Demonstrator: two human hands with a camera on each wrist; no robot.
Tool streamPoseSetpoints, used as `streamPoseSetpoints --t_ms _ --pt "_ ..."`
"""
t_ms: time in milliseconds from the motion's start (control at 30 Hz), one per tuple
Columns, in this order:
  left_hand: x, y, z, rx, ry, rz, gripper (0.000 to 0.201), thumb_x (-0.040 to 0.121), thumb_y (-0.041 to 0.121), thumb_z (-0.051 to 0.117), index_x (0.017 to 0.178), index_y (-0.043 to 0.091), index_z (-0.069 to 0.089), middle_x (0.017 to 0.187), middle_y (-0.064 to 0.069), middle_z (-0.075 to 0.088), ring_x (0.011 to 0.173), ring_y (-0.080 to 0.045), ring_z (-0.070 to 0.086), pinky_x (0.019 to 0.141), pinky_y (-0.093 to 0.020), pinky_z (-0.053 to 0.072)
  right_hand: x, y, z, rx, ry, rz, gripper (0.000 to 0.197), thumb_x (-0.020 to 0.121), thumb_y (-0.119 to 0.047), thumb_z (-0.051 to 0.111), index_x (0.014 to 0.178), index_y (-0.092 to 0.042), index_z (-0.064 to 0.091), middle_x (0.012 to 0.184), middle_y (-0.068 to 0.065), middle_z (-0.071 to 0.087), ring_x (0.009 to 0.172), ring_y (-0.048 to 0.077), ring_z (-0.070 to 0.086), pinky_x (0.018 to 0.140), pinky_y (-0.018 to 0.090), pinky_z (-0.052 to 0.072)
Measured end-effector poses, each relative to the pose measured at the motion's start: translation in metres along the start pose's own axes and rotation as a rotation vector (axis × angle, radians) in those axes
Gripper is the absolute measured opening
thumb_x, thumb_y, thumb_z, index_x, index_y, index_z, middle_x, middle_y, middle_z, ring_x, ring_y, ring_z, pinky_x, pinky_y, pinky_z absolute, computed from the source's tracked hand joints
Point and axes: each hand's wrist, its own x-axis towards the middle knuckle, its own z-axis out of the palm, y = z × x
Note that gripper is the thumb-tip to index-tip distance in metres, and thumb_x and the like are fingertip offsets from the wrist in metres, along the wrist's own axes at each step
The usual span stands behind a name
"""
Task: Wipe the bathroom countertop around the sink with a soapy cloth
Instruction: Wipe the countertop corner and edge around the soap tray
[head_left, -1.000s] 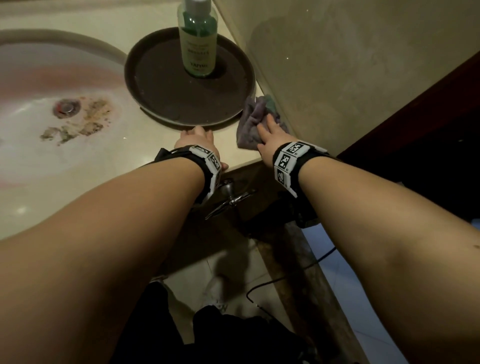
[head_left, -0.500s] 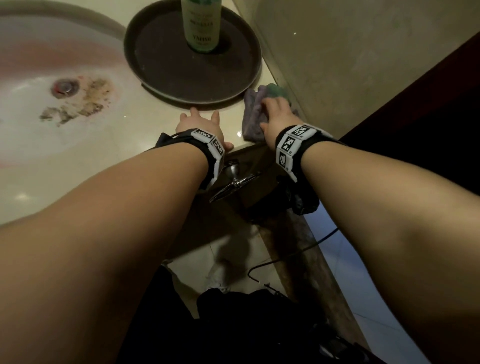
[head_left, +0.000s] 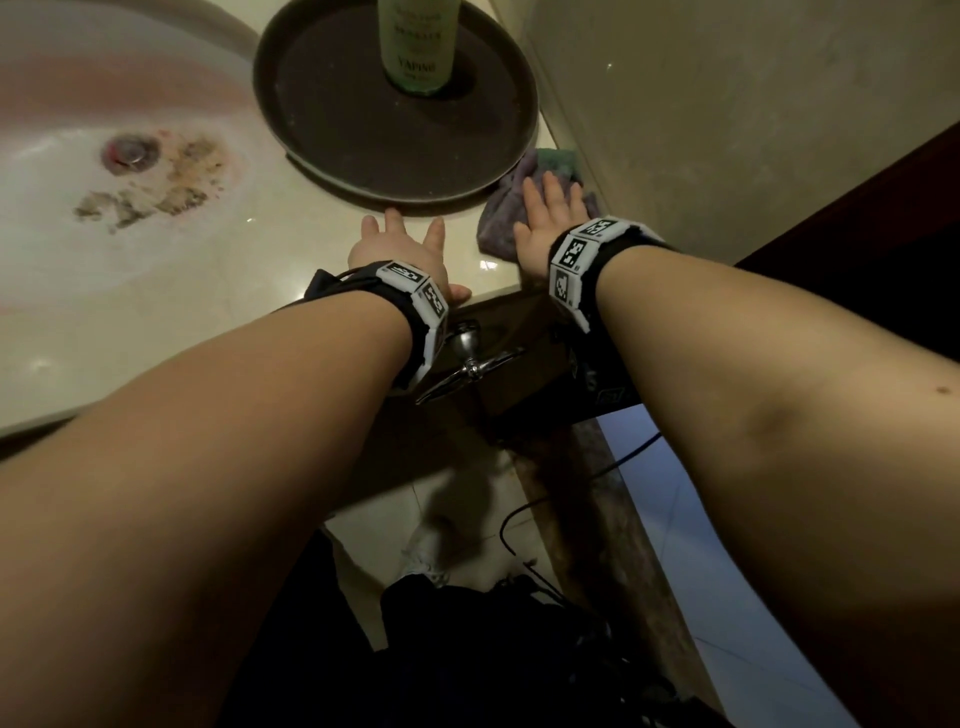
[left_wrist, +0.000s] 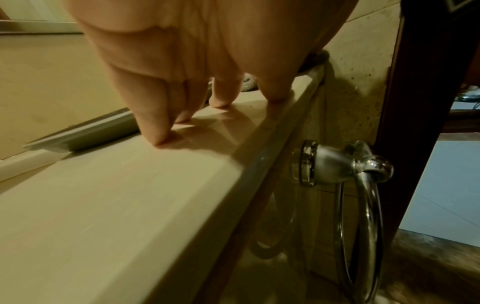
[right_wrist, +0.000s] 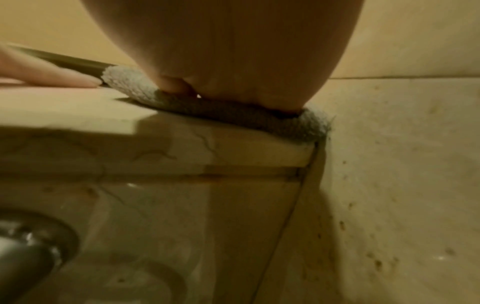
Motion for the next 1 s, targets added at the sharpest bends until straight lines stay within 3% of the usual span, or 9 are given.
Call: streamPoseSetpoints --t_ms 133,333,567,833,1000 --pt "0.0 0.0 0.0 0.011 -0.002 -0.002 0.086 0.086 0.064 0.044 0.151 0.034 -0.003 0.16 -0.009 -0.005 0.148 -0.033 0.001 0.112 -0.046 0.028 -0.015 0.003 0.008 -0.022 0.026 0.0 0.057 0.102 -0.033 0.025 0.152 -0.022 0.001 0.161 0.0 -0.006 0.148 0.03 -0.007 0.119 0.038 -0.004" --pt "-0.003 -0.002 -0.003 0.055 -0.008 0.026 0.087 0.085 0.065 0.044 0.151 0.032 -0.002 0.161 -0.008 -0.003 0.148 -0.032 0.005 0.112 -0.048 0.026 -0.031 0.007 0.017 -0.167 -0.052 -0.004 0.058 0.101 -0.037 0.019 0.152 -0.023 -0.006 0.161 0.0 -0.01 0.147 0.032 -0.008 0.119 0.039 -0.003" --pt "-0.005 -0.011 -0.004 0.094 -0.03 0.075 0.085 0.086 0.063 0.045 0.151 0.033 -0.001 0.161 -0.007 -0.006 0.148 -0.031 0.005 0.113 -0.05 0.024 -0.045 0.0 0.021 -0.08 -0.072 0.001 0.061 0.101 -0.038 0.025 0.152 -0.023 -0.005 0.16 -0.001 -0.012 0.147 0.032 -0.01 0.119 0.04 0.0" --pt "-0.002 -0.007 -0.021 0.212 -0.075 0.112 0.09 0.082 0.068 0.048 0.151 0.032 0.003 0.16 -0.01 0.008 0.142 -0.032 0.027 0.105 -0.047 0.038 -0.025 0.009 0.002 -0.076 -0.093 -0.021 0.06 0.101 -0.035 0.025 0.152 -0.024 -0.004 0.16 -0.002 -0.011 0.147 0.032 -0.009 0.12 0.041 -0.003" --pt "-0.001 -0.004 -0.022 0.192 -0.087 0.103 0.092 0.083 0.064 0.051 0.152 0.029 0.001 0.159 -0.013 0.013 0.142 -0.032 0.028 0.105 -0.047 0.037 0.001 0.002 -0.012 -0.063 -0.083 -0.025 0.058 0.102 -0.033 0.026 0.152 -0.02 0.0 0.161 0.001 -0.009 0.147 0.032 -0.008 0.119 0.04 -0.002"
